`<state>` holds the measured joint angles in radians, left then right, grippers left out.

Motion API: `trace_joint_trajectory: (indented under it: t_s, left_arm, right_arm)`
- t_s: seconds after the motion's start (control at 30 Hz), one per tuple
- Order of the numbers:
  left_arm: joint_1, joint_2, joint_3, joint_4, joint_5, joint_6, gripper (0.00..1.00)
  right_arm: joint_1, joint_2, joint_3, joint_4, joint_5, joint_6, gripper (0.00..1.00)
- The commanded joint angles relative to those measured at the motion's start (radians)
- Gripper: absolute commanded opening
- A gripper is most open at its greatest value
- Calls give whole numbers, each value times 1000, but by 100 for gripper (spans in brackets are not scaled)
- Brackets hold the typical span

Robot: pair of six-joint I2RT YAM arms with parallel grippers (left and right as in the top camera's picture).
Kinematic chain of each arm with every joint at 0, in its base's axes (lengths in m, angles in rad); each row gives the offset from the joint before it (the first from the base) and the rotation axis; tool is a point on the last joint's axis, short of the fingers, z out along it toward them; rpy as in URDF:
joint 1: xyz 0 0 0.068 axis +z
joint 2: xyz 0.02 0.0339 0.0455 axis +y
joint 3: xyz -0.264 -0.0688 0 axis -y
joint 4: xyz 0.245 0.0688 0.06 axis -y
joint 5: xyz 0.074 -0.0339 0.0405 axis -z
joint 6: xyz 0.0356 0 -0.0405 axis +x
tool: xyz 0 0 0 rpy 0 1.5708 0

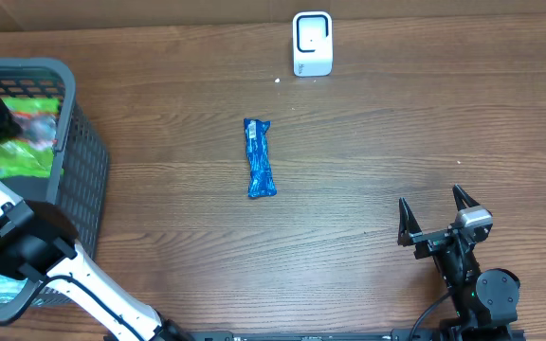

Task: Scan the item barcode
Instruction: 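Close the left gripper on the snack bag and lift it, then carry the snack bag out and release it beside the blue bar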

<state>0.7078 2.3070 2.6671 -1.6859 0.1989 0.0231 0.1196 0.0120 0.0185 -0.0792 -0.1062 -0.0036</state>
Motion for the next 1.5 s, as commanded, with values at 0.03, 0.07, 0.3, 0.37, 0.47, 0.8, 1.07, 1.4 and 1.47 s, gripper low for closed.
trace_joint_trajectory:
  t_s: [0.03,0.07,0.3,0.37,0.47,0.8,1.07,1.4,1.47]
  left_arm:
    - [-8,-62,68,-3,8,-50,4]
    - [-9,-80,69,-3,8,-50,4]
    - [-21,-244,71,-3,10,-73,4]
    - [-32,-308,71,-3,21,-81,4]
    - [-92,-430,71,-3,66,-84,4]
    - [-513,-486,38,-3,62,-294,4]
    - [-896,-304,-98,89,-136,-581,4]
    - [-1117,39,-114,217,-135,-820,4]
    - [-1126,96,-114,212,-135,-846,4]
  right_arm:
    - [5,-9,-10,5,0,3,100]
    - [5,-9,-10,5,0,3,100]
    - [5,-9,-10,5,0,3,100]
    - [5,-9,-10,5,0,3,100]
    - [5,-9,-10,5,0,3,100]
    - [5,-9,-10,5,1,3,100]
    - [5,-9,-10,5,0,3,100]
    - [5,-9,-10,5,1,3,100]
    - [5,-9,-10,5,1,3,100]
